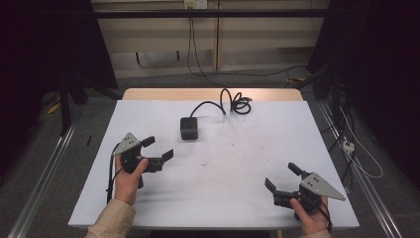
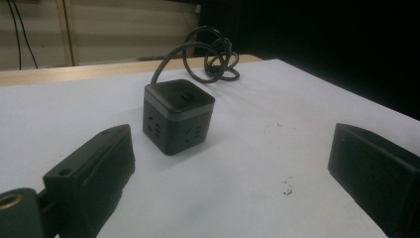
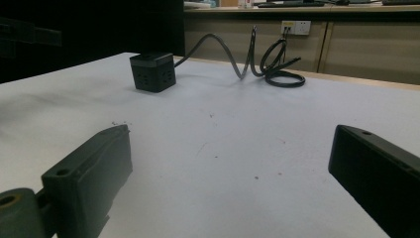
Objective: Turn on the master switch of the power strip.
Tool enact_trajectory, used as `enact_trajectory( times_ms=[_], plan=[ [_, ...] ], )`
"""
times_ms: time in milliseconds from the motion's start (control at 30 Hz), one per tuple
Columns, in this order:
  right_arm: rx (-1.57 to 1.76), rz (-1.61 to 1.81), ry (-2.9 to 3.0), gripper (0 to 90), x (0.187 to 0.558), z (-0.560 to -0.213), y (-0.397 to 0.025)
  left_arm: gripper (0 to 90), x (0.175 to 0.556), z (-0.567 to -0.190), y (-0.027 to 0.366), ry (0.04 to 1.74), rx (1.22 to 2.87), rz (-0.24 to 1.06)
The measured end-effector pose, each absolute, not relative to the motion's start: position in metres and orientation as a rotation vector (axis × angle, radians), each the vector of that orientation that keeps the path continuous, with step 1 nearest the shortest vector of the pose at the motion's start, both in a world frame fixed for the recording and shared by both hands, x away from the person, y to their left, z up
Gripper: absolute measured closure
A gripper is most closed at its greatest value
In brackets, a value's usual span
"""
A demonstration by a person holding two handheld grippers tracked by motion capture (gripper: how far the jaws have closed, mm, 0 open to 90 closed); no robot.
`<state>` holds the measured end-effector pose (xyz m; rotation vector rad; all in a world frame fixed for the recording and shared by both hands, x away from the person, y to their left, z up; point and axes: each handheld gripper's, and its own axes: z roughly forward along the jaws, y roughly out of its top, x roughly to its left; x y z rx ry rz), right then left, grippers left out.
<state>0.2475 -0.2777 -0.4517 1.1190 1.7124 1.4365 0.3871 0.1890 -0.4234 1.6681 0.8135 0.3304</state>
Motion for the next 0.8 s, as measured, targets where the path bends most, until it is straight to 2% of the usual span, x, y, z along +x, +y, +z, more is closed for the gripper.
enact_trajectory(
  times_ms=[800],
  plan=[
    [1.116,1.446,1.707,3.2,0.248,-0.451,-0.278,5.1,0.413,-0.426,0.18,0.846,1.696,0.338]
  ],
)
